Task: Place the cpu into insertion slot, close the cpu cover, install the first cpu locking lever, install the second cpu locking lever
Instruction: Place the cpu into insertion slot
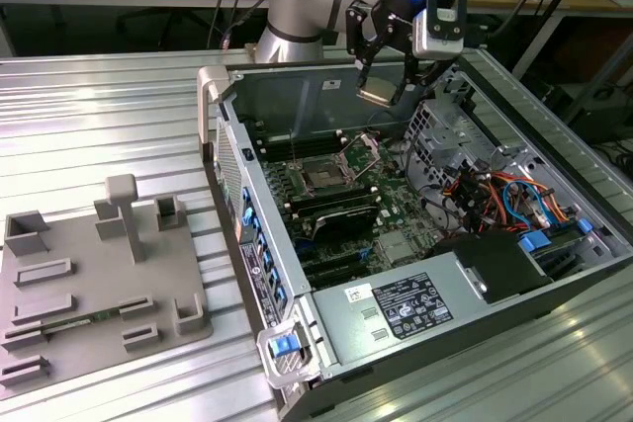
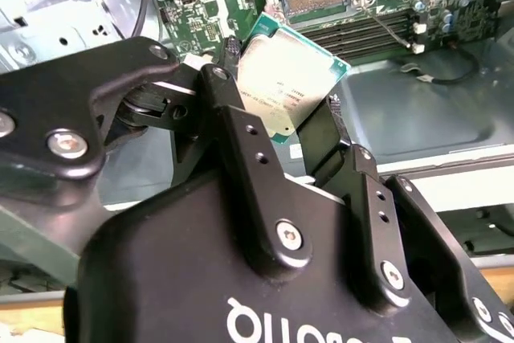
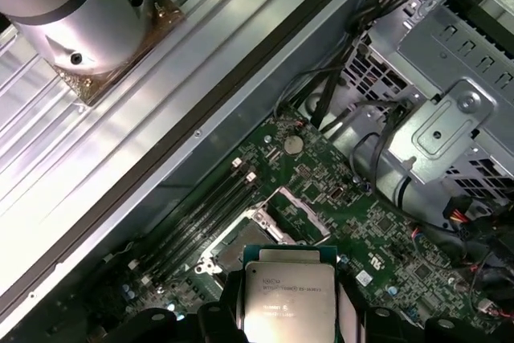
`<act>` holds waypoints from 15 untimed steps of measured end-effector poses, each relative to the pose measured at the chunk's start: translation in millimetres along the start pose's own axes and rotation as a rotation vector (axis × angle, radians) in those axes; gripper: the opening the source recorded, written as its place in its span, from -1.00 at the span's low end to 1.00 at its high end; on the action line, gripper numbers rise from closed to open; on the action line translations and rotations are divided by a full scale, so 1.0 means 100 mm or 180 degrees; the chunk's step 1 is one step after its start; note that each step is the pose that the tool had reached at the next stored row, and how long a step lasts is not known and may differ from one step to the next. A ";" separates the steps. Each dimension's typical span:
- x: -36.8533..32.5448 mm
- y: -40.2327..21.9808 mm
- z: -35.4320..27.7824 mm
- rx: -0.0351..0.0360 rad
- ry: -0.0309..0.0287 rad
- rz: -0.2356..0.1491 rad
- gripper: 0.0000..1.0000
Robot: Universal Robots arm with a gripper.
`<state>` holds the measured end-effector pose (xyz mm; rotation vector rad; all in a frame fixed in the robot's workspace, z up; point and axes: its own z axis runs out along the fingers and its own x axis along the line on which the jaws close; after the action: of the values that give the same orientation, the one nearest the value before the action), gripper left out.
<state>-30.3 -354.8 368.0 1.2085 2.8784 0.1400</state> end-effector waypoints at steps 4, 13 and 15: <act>0.003 -0.003 0.000 0.0000 -0.0001 0.0013 0.09; 0.006 -0.006 0.001 -0.0004 -0.0017 0.0192 0.09; 0.006 -0.007 0.001 -0.0005 -0.0023 0.0253 0.09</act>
<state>-31.2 -354.8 367.9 1.3209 2.8247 0.1387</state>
